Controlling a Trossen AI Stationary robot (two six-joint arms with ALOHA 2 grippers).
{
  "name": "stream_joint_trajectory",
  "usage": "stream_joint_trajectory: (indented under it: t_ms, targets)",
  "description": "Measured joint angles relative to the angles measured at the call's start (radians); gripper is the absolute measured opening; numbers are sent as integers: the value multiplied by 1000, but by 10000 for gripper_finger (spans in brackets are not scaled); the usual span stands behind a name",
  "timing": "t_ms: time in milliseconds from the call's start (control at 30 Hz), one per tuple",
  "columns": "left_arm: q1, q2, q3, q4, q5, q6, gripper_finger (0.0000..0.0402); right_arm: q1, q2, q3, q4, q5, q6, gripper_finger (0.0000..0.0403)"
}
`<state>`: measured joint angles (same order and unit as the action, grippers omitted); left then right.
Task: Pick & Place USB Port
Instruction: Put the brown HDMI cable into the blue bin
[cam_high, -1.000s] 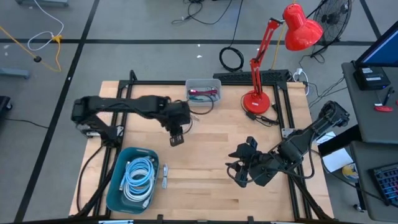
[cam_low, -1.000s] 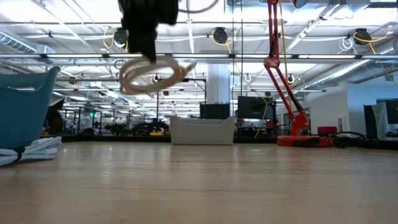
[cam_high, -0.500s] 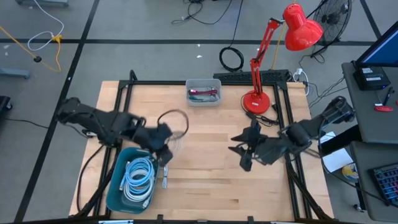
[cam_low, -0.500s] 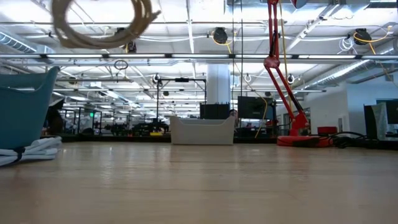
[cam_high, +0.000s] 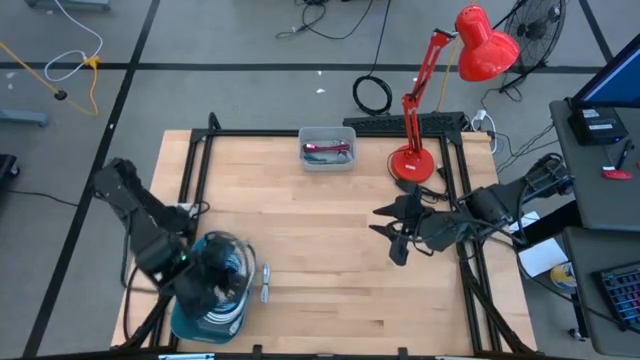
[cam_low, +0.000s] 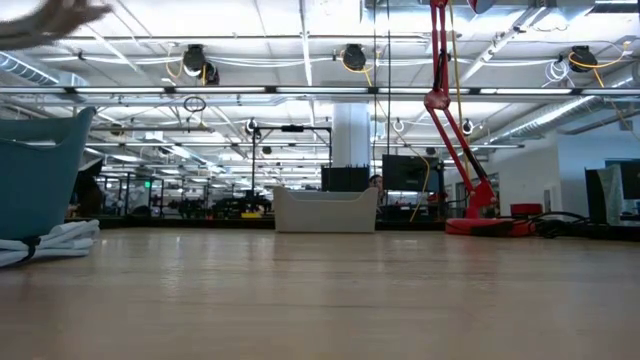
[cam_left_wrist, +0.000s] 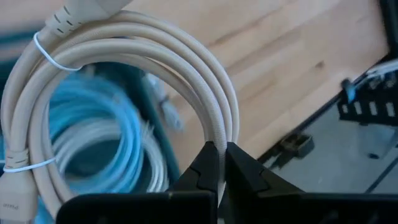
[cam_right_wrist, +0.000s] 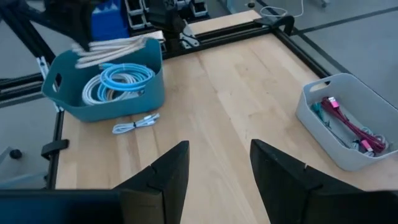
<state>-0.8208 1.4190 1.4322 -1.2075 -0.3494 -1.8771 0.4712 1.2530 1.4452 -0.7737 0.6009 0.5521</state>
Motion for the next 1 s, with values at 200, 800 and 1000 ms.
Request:
stream_joint_trajectory:
  t_ms: [200, 800, 1000]
  targets:
    - [-88, 56, 0, 11, 46, -149, 9, -26, 0, 0, 0, -1, -19, 162]
    - [-217, 172, -1, 27, 88, -355, 9, -32, 0, 0, 29, -22, -46, 162]
    - [-238, 173, -56, 35, 91, -389, 9, -33, 0, 0, 53, -30, -72, 162]
